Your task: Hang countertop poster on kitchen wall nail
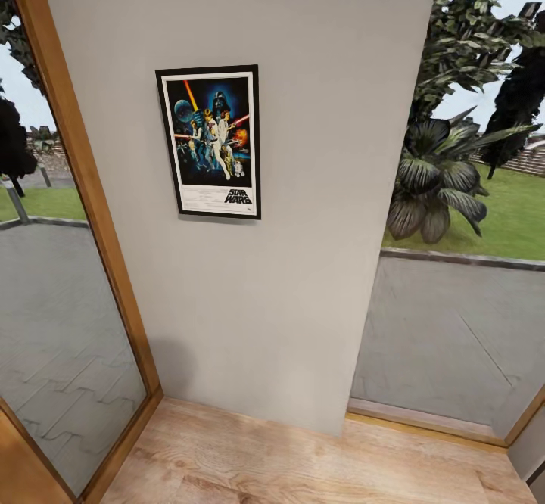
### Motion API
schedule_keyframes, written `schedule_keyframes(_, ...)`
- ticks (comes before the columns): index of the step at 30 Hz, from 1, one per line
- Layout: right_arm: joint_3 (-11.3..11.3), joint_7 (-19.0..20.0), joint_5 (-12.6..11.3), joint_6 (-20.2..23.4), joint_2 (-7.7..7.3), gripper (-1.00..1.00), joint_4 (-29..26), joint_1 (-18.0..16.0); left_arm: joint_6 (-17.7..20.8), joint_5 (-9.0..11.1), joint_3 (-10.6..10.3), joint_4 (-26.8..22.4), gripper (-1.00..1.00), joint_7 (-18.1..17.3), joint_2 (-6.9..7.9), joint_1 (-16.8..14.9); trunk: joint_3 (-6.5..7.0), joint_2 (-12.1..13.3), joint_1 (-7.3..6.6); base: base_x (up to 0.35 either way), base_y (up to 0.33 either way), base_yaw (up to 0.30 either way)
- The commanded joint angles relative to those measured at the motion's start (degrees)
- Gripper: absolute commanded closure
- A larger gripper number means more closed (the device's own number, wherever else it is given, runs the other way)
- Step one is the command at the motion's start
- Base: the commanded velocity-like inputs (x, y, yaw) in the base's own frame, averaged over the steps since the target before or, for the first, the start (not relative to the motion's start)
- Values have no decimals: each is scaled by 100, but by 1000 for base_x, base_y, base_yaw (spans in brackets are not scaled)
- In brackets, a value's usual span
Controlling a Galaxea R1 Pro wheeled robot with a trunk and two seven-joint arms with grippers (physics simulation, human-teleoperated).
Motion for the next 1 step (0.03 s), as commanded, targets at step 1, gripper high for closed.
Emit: schedule_keyframes(1,-18,32,-59,-8,-1,-100,5,-3,-14,30,-47,-2,-100,21,-3,-2,-7,-8,3,0,0,0)
